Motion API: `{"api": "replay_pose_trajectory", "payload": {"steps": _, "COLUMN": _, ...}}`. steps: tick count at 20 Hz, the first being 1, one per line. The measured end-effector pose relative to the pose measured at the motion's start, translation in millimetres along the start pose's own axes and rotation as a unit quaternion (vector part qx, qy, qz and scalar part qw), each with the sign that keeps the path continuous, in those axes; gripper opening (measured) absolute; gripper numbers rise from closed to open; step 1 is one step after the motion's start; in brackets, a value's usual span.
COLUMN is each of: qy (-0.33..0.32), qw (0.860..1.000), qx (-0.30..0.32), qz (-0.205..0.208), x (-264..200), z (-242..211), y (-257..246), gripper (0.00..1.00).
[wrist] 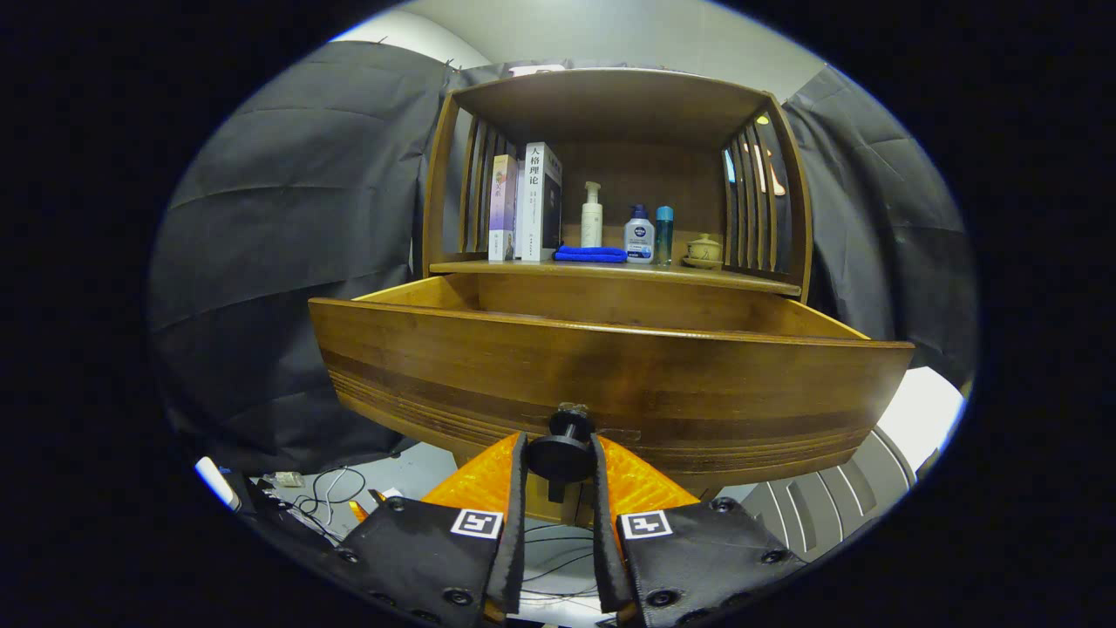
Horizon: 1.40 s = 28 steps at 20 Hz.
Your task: Pull open the drawer, take out the items inside it, and place them on the countertop above the cabinet.
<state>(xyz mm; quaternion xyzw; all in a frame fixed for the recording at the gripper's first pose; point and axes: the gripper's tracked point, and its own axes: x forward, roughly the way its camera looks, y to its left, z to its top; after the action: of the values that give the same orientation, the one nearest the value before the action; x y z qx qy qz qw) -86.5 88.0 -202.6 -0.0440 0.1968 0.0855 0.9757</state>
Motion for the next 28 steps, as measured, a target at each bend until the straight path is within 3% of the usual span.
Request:
{"api": "replay_pose_trajectory", "payload": {"steps": 1, "qy": -0.010, "qw": 1.000, "qx": 0.002, "qz": -0.001, "x": -1, "z": 6, "y": 1, "gripper": 0.45}}
{"api": "replay_pose_trajectory", "payload": {"steps": 6, "qy": -0.105, "qw": 0.994, "qx": 0.000, "qz": 0.020, "x": -23, "z": 75, "y": 4, "gripper": 0.96}}
{"api": "replay_pose_trajectory", "payload": {"steps": 12, "qy": -0.124, "qw": 0.990, "qx": -0.022, "qz": 0.063, "x": -25, "z": 151, "y": -9, "gripper": 0.96}}
{"api": "replay_pose_trajectory", "payload": {"steps": 18, "qy": -0.074, "qw": 0.992, "qx": -0.015, "qz": 0.099, "x": 20, "z": 196, "y": -36, "gripper": 0.96}}
{"api": "replay_pose_trajectory", "payload": {"steps": 21, "qy": -0.004, "qw": 0.990, "qx": -0.031, "qz": 0.137, "x": 57, "z": 194, "y": -40, "gripper": 0.97}}
{"api": "replay_pose_trajectory", "payload": {"steps": 24, "qy": 0.084, "qw": 0.975, "qx": -0.027, "qz": 0.204, "x": 87, "z": 178, "y": -27, "gripper": 0.97}}
{"api": "replay_pose_trajectory", "payload": {"steps": 28, "qy": 0.203, "qw": 0.954, "qx": -0.032, "qz": 0.220, "x": 128, "z": 140, "y": -27, "gripper": 0.96}}
